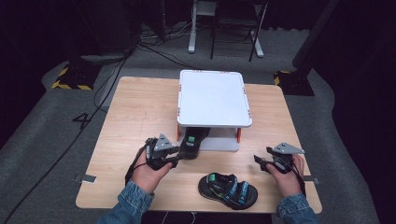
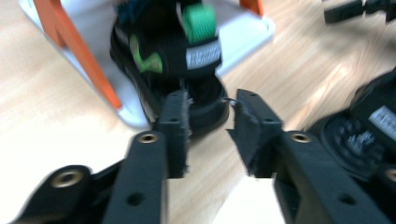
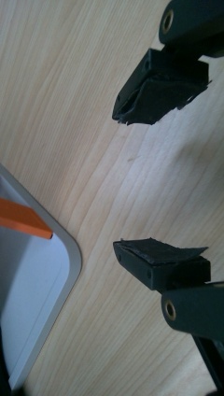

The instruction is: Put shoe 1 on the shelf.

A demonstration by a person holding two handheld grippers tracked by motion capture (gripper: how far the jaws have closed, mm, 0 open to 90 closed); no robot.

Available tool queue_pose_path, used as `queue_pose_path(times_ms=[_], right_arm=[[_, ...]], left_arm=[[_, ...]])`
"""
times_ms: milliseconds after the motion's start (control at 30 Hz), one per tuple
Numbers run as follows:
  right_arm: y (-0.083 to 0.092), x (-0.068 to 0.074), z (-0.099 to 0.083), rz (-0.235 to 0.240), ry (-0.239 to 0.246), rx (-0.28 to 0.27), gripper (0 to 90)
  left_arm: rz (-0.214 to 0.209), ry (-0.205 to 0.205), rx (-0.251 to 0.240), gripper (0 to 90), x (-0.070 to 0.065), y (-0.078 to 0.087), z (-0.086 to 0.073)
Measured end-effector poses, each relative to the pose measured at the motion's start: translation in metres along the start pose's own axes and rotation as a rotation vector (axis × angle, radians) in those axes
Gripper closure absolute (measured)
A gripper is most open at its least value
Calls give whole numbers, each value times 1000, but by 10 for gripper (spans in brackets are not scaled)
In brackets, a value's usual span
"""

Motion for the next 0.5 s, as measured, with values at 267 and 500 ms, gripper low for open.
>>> queue_pose_path(times_ms=[267,500], right_arm=[[-6,4,2,14,11,9,316],[4,-1,-5,-7,-5,6,316]], left_arm=[[-17,-45,51,730,-6,-34,-16],[-65,-52,8,743,-6,-47,-9]])
Point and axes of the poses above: each handheld gripper's, and its own axes: y roughly backward along the jaws, z roughly out of its top, x roughly to its left, the point moved 4 cm from there along -y, roughly forward along the jaws, and after that the axes turned 15 degrees about -y, right-handed, at the moved point
